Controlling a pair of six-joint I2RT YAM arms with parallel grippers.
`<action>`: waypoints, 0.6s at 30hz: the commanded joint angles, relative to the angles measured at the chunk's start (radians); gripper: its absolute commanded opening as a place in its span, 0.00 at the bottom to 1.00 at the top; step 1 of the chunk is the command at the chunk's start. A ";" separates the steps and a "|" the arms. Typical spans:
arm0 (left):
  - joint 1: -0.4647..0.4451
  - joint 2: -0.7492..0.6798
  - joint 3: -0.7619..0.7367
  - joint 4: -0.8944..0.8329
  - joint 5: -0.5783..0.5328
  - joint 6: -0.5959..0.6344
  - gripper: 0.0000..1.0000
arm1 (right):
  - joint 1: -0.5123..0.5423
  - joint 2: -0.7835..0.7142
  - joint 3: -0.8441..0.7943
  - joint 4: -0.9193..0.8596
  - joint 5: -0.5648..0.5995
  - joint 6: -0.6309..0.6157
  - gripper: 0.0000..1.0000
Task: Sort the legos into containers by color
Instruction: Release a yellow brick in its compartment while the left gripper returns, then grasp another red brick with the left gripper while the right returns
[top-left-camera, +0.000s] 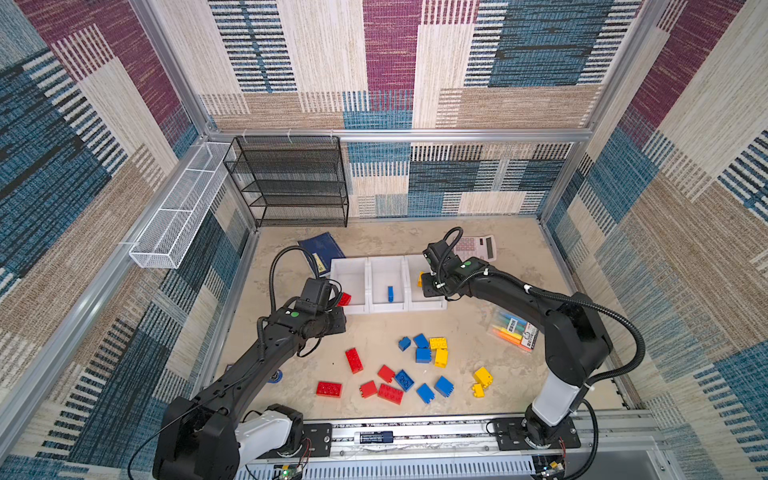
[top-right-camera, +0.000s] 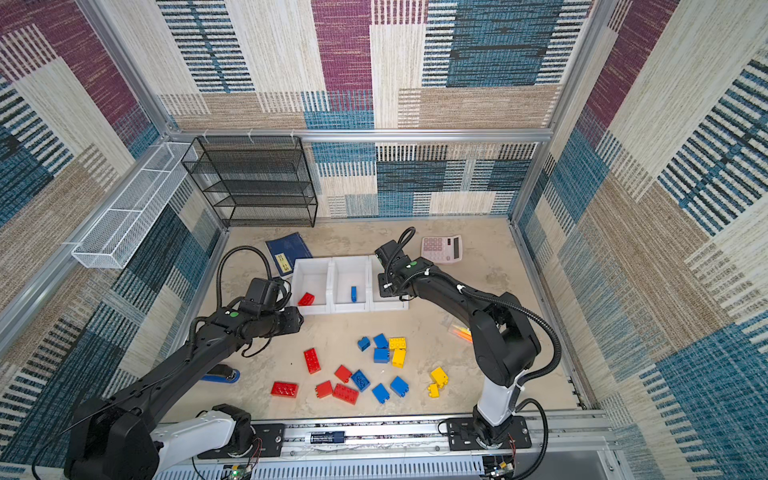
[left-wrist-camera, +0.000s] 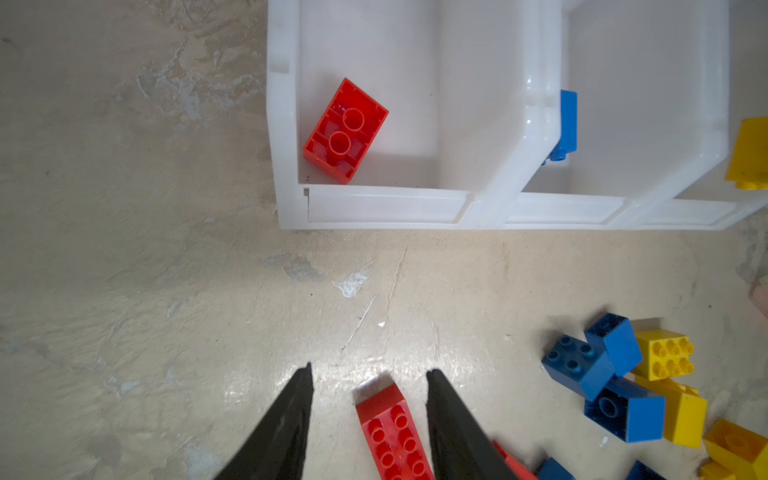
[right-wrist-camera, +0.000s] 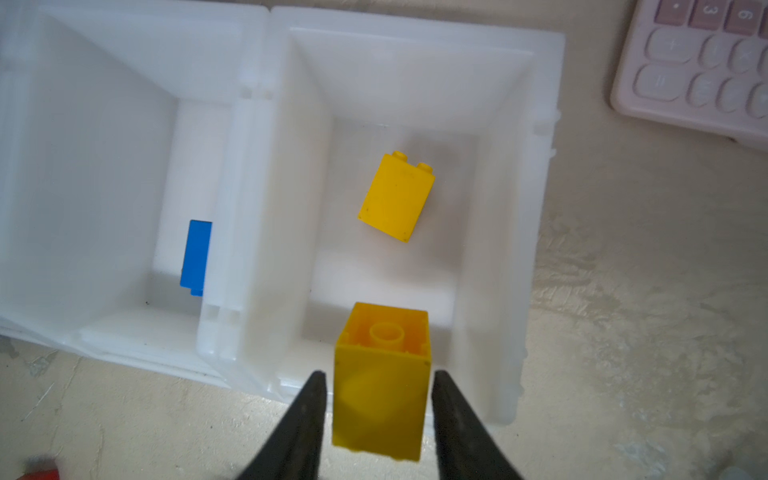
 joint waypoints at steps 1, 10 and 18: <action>-0.003 -0.010 -0.009 -0.013 0.023 -0.021 0.49 | 0.000 -0.011 0.001 0.022 -0.002 0.003 0.64; -0.070 -0.015 -0.039 -0.034 0.037 -0.065 0.80 | -0.002 -0.107 -0.075 0.036 -0.004 0.038 0.67; -0.261 -0.002 -0.125 -0.056 -0.006 -0.200 0.83 | -0.001 -0.218 -0.224 0.082 -0.030 0.099 0.68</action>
